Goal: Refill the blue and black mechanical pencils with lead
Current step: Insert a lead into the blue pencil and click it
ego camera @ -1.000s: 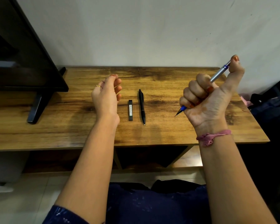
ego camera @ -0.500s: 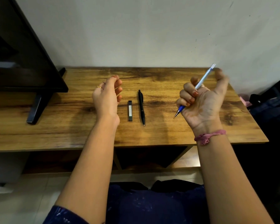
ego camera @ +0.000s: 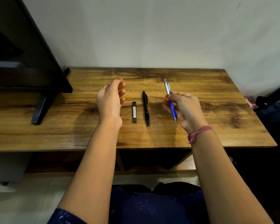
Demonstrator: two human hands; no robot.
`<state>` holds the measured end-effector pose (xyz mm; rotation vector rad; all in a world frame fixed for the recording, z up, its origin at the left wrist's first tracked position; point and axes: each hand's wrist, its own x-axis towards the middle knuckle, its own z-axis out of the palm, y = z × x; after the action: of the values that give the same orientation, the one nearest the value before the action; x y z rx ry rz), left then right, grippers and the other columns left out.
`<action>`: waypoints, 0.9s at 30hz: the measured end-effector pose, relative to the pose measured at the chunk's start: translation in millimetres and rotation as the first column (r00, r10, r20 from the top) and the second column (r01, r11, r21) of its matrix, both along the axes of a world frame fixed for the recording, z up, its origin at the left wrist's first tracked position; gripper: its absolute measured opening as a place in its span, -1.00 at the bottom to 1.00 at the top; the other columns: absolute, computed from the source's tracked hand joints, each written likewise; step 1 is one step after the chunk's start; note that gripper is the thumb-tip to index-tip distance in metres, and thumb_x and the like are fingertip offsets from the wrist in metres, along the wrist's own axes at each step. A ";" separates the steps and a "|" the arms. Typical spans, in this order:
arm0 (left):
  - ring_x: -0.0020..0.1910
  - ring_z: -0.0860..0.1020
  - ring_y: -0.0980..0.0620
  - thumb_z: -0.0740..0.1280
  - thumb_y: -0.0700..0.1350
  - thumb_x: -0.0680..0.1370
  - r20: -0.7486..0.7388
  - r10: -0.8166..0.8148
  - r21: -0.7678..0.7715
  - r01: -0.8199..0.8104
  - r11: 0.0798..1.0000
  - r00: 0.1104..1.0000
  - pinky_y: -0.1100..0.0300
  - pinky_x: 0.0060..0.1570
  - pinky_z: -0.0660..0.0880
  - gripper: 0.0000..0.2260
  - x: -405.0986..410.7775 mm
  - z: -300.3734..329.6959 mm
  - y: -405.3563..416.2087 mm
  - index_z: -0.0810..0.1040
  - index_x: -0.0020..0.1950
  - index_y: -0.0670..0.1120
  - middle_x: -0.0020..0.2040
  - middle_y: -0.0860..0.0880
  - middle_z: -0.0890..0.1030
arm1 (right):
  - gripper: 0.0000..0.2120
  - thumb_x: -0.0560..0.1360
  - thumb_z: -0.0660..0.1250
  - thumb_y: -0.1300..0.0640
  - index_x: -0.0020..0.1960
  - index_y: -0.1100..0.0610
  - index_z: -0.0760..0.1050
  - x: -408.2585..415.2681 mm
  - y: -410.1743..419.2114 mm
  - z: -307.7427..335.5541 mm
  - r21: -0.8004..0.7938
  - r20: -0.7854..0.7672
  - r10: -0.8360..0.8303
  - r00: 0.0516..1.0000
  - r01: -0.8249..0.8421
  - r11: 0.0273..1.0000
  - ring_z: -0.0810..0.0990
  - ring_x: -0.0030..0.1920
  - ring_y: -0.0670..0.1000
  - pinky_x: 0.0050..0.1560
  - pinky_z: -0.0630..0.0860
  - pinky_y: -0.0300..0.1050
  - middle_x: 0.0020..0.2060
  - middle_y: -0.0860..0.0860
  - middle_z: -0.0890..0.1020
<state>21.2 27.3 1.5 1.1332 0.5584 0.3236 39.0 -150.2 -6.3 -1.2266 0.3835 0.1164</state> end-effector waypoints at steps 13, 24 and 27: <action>-0.26 0.58 0.19 0.39 -0.08 0.47 -0.002 -0.004 -0.011 0.004 1.000 1.000 0.31 -0.30 0.47 -0.95 2.5 2.0 4.0 0.63 -0.09 0.00 -0.25 0.11 0.68 | -0.85 0.40 0.50 0.12 -0.27 -0.02 0.55 15.1 16.2 -18.8 -0.696 -0.068 0.077 0.995 -0.103 0.711 0.58 -0.30 -0.13 -0.20 0.58 -0.18 -0.27 -0.04 0.65; -0.25 0.59 0.19 0.39 -0.08 0.47 -0.005 -0.016 -0.011 0.016 1.000 1.000 0.31 -0.29 0.48 -0.90 2.0 0.9 2.6 0.63 -0.03 -0.03 -0.24 0.11 0.69 | -0.80 0.38 0.53 0.04 -0.03 0.08 0.67 16.7 16.3 -23.9 -0.794 -0.007 0.087 0.996 -0.058 0.605 0.64 -0.19 -0.07 -0.21 0.56 -0.25 -0.20 0.00 0.69; -0.24 0.58 0.19 0.39 -0.08 0.47 -0.002 -0.019 -0.009 0.019 1.000 1.000 0.30 -0.28 0.48 -0.92 2.3 0.8 1.9 0.62 -0.06 -0.01 -0.24 0.11 0.68 | -0.78 0.39 0.51 0.05 0.00 0.09 0.68 16.2 16.6 -24.3 -0.816 0.004 0.102 0.995 -0.056 0.576 0.56 -0.22 -0.11 -0.42 0.30 -0.50 -0.19 -0.01 0.67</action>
<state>23.4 29.1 2.3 1.1293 0.5504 0.3033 55.2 -133.6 -30.6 -2.1837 0.3409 -0.0312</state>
